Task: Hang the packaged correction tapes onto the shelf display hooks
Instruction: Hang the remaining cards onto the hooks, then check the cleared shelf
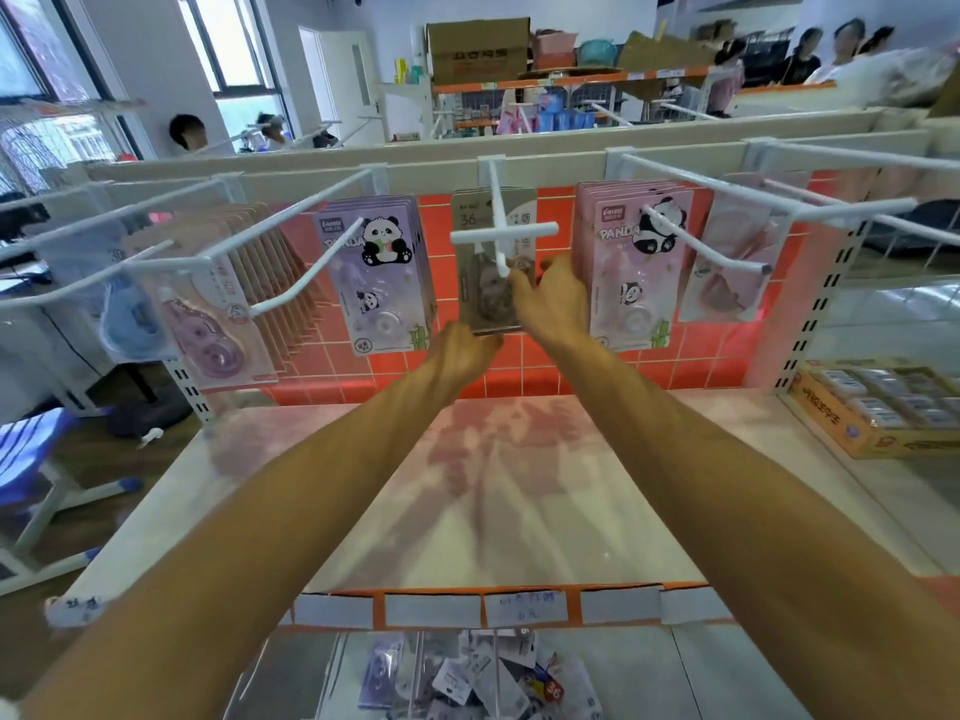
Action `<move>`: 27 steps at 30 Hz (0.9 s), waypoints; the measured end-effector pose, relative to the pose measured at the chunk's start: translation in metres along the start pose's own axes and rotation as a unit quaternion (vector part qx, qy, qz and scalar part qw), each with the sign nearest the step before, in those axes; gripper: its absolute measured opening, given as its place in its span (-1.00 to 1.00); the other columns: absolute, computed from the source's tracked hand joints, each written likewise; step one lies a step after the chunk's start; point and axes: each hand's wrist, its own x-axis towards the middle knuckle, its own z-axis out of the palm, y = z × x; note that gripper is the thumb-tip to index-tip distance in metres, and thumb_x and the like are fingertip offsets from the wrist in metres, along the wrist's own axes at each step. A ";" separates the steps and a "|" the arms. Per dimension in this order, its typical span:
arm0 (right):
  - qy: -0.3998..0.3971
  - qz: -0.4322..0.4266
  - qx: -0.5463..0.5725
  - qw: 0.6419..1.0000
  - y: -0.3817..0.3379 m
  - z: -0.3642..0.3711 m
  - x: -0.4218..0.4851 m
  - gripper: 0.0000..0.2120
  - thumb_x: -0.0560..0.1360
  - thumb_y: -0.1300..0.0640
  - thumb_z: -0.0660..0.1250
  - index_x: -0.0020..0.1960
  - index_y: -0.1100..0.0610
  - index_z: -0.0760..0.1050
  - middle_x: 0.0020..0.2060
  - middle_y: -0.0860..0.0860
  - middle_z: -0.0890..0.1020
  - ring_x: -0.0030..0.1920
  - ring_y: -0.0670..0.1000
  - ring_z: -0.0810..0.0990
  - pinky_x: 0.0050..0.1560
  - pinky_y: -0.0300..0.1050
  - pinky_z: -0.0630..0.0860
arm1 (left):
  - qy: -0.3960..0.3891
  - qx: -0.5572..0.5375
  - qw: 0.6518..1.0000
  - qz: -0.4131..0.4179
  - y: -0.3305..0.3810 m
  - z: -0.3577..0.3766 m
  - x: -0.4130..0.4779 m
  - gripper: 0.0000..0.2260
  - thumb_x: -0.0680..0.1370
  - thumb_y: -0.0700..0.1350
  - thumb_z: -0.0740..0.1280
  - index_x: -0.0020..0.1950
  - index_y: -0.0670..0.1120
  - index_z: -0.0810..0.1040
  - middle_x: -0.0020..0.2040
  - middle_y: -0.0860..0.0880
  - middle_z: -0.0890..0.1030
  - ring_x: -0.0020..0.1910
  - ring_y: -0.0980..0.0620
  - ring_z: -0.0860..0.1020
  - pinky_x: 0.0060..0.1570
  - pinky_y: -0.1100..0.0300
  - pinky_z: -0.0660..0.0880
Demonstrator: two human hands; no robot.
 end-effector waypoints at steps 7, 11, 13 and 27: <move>-0.138 0.018 -0.122 0.983 0.055 0.000 -0.053 -0.64 0.51 0.13 0.27 0.23 0.31 0.42 0.16 0.26 0.57 0.20 0.27 0.52 0.10 -0.01 0.42 | -0.031 0.052 0.998 -0.021 -0.022 0.025 -0.044 -0.75 0.49 -0.05 0.37 0.13 -0.10 0.62 0.02 -0.12 0.65 -0.01 -0.11 0.60 -0.05 0.07 0.55; -0.193 0.024 -0.155 0.969 0.082 -0.006 -0.092 -0.60 0.54 0.16 0.26 0.33 0.27 0.33 0.28 0.20 0.50 0.30 0.21 0.44 0.18 -0.06 0.37 | -0.036 0.140 0.989 -0.008 -0.039 0.041 -0.077 -0.60 0.54 -0.09 0.33 0.34 -0.19 0.44 0.26 -0.16 0.53 0.23 -0.17 0.50 0.20 0.01 0.44; -0.233 0.013 -0.187 0.954 0.096 -0.010 -0.111 -0.54 0.57 0.14 0.23 0.42 0.24 0.26 0.38 0.16 0.40 0.39 0.16 0.33 0.29 -0.09 0.26 | -0.046 0.168 0.985 0.003 -0.050 0.047 -0.095 -0.55 0.56 -0.08 0.32 0.40 -0.19 0.38 0.34 -0.17 0.48 0.29 -0.15 0.45 0.25 0.00 0.40; -0.186 -0.129 -0.186 0.956 0.107 0.008 -0.269 -0.64 0.46 0.32 0.28 0.25 0.23 0.50 0.16 0.17 0.59 0.21 0.19 0.51 0.22 0.08 0.43 | -0.066 0.245 0.957 0.142 -0.124 0.029 -0.223 -0.63 0.56 -0.18 0.28 0.38 -0.15 0.41 0.27 -0.14 0.51 0.25 -0.13 0.46 0.20 0.03 0.39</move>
